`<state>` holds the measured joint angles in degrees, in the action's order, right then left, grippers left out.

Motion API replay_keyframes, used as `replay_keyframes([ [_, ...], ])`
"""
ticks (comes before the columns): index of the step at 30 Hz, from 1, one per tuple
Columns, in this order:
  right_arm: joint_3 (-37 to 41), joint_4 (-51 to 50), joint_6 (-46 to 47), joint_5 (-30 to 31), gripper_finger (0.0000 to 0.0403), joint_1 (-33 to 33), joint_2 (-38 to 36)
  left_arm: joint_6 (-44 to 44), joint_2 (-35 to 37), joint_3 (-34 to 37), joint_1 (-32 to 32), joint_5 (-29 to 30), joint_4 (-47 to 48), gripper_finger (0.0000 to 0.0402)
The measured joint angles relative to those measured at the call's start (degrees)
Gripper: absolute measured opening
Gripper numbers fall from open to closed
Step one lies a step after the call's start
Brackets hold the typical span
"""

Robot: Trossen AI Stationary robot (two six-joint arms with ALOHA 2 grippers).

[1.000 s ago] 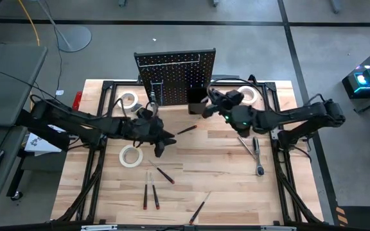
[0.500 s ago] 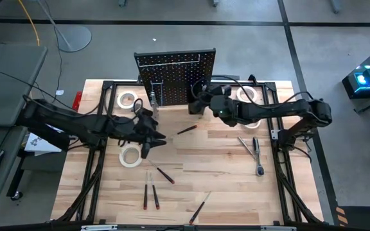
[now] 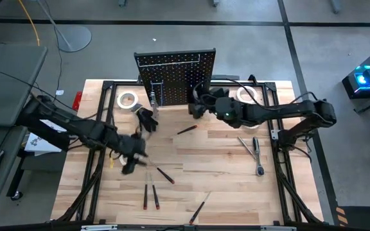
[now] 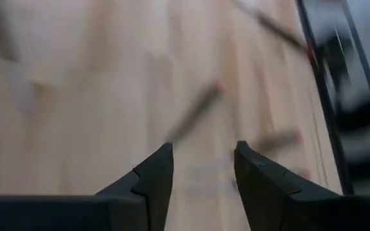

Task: Hang tools onto peg board
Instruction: Put the black nut driver into the black bin on the peg board

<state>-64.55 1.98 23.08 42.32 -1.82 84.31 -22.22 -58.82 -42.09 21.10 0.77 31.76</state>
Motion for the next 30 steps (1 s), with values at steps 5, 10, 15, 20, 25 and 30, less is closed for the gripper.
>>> replay_keyframes([
  [5,0.0,-3.9,0.7,-6.4,0.0256,3.7,-4.3,13.6,-5.9,0.0,7.7,-4.6,2.3,0.0171],
  [10,0.0,-10.9,3.1,-8.3,0.0256,8.1,-7.5,27.6,-14.1,-1.6,12.9,-8.3,2.5,0.0193],
  [15,0.0,-19.0,8.7,-8.3,0.0256,12.3,-9.1,37.9,-22.4,-7.3,18.1,-9.0,1.0,0.0206],
  [20,0.0,-23.2,12.0,-8.4,0.0256,16.2,-9.1,39.4,-31.3,-12.8,20.3,-4.5,-0.7,0.0210],
  [25,0.0,-23.6,11.6,-8.4,0.0256,19.4,-9.1,38.9,-40.1,-18.5,20.3,-4.5,1.2,0.0210],
  [30,0.0,-23.6,13.1,-8.4,0.0256,21.4,-9.1,42.8,-45.5,-22.0,20.3,-4.5,2.9,0.0210],
])
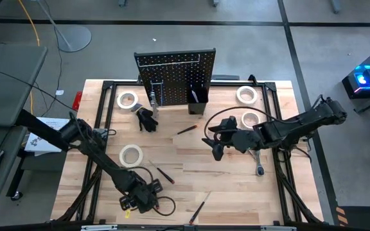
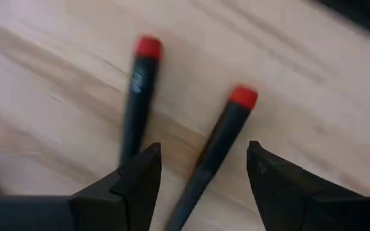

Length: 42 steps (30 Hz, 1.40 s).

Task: Hang tools onto peg board
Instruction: Put the black nut driver into the black bin on the peg board

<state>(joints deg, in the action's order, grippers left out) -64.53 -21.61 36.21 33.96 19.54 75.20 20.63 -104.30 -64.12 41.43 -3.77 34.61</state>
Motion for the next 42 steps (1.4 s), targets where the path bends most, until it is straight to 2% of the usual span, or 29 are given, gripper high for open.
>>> replay_keyframes([
  [6,0.0,0.0,5.9,0.2,0.0256,0.5,0.0,3.2,-3.3,0.4,0.0,-0.5,3.8,0.0209],
  [13,0.0,0.0,11.0,1.2,0.0256,0.5,0.0,7.7,-3.4,2.7,0.2,-1.1,-0.5,0.0184],
  [16,0.0,0.0,13.3,1.6,0.0256,0.5,0.0,8.4,-3.3,3.7,0.2,-2.0,-1.3,0.0132],
  [19,0.0,0.0,15.1,1.6,0.0256,0.8,0.0,8.2,-3.3,4.5,0.2,-2.0,-3.6,0.0044],
  [21,0.0,0.0,15.8,1.6,0.0256,1.2,0.0,5.9,-3.3,4.9,0.1,-1.4,-6.4,0.0023],
  [25,0.0,0.0,16.4,1.6,0.0256,1.6,0.0,1.4,-3.4,4.9,-0.2,0.6,-8.4,0.0024],
  [30,0.0,0.1,17.4,1.8,0.0256,1.9,0.0,-8.5,-1.0,4.8,-1.3,1.8,-5.7,0.0023],
  [33,0.0,0.2,17.6,1.0,0.0256,1.9,0.0,-13.5,2.4,5.2,-1.3,2.9,-2.2,0.0003],
  [42,0.0,0.6,17.3,0.0,0.0256,1.9,0.0,-23.0,14.2,10.7,0.6,3.4,3.6,0.0004],
])
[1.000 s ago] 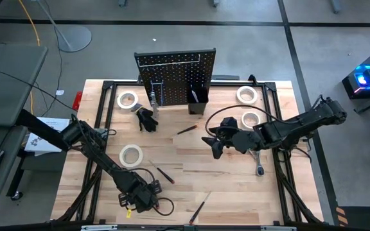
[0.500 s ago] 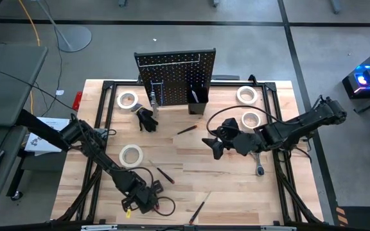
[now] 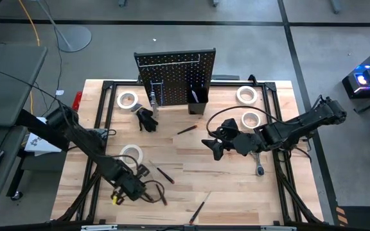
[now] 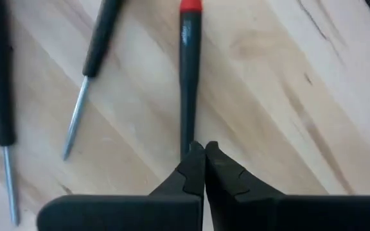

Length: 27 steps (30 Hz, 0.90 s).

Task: Hang tools onto peg board
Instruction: Put the black nut driver into the black bin on the peg board

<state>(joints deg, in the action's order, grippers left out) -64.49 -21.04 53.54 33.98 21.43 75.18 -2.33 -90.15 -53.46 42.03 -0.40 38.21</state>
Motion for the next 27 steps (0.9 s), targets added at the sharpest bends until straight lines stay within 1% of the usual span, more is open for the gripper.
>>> replay_keyframes([
  [4,0.0,0.1,0.0,0.0,0.0256,0.0,0.0,0.5,3.1,2.3,0.5,-0.1,-2.3,0.0003],
  [7,0.0,0.0,0.0,0.0,0.0256,0.0,0.0,1.7,2.6,4.0,0.5,-0.4,-5.5,0.0002],
  [9,0.0,0.0,0.0,0.0,0.0256,0.0,0.0,4.5,1.4,5.2,0.5,-0.7,-8.1,0.0011],
  [11,0.0,0.0,0.0,0.0,0.0256,0.0,0.0,6.7,-0.6,5.8,0.5,-0.5,-7.8,0.0029],
  [14,0.0,-0.1,0.0,0.0,0.0256,0.0,0.0,6.2,-2.3,5.5,-0.1,1.3,-8.3,0.0065],
  [18,0.0,-0.1,0.2,-0.1,0.0256,0.0,0.0,4.4,-1.6,5.1,-0.5,3.7,-7.0,0.0116],
  [21,0.0,-0.1,0.2,-0.1,0.0256,0.0,0.0,4.3,-0.1,3.6,-0.4,3.7,-7.3,0.0149],
  [25,0.0,-0.1,0.2,0.0,0.0256,-0.1,0.0,5.7,-0.6,3.8,-0.5,4.3,-6.8,0.0178],
  [27,0.0,-0.1,0.4,0.0,0.0256,-0.2,0.0,4.1,-1.4,4.5,-1.4,5.6,-6.9,0.0185],
])
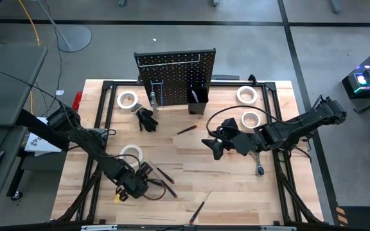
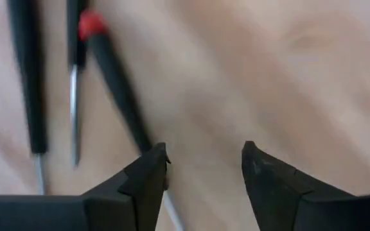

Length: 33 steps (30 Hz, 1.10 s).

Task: Hang tools onto peg board
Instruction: Put the black nut driver into the black bin on the peg board

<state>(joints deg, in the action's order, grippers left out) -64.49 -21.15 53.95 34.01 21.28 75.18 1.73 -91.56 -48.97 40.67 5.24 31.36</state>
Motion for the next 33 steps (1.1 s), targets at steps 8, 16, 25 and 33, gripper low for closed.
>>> replay_keyframes([
  [8,0.0,0.0,0.0,0.0,0.0256,0.0,0.0,-15.7,0.7,0.5,-5.7,4.5,-0.6,0.0191],
  [16,0.0,0.0,0.0,0.0,0.0256,0.0,0.0,-17.4,-1.0,1.1,-5.9,2.9,-6.1,0.0191],
  [25,0.0,0.0,0.1,0.0,0.0256,0.0,0.0,-24.2,-11.6,0.5,-8.0,5.0,-16.8,0.0180],
  [33,0.0,0.0,1.5,-0.1,0.0256,0.0,0.0,-26.7,-12.8,1.9,-7.0,4.9,-19.3,0.0035],
])
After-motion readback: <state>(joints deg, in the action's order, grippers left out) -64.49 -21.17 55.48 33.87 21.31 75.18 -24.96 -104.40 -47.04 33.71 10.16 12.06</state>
